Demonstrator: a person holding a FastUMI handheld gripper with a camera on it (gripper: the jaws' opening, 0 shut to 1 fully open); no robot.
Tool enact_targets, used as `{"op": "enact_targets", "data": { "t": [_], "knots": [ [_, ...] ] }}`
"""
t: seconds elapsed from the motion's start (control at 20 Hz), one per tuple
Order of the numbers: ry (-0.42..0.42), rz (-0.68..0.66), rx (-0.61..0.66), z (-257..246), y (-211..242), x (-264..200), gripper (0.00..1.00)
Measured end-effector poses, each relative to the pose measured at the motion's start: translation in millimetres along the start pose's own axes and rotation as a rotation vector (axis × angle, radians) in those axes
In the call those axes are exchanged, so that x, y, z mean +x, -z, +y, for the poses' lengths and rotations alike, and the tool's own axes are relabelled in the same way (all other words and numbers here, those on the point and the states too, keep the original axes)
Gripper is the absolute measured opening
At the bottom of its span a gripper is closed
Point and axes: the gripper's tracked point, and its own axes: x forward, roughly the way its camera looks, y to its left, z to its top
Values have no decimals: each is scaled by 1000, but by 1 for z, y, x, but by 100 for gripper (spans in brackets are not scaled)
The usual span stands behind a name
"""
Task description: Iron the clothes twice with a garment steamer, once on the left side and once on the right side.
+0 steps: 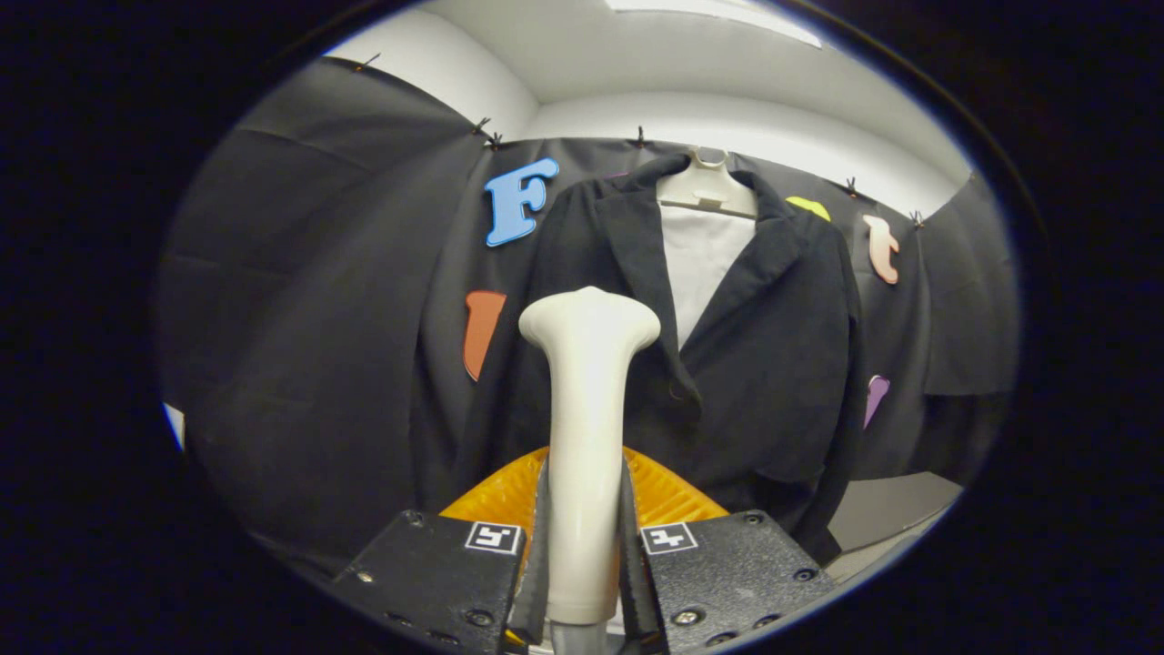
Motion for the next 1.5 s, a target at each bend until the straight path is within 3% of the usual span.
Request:
{"op": "enact_targets", "data": {
  "t": [0.8,1.5],
  "knots": [
    [15,306,58,-14,138,-36,35],
    [3,530,86,-11,224,-62,35]
  ]
}}
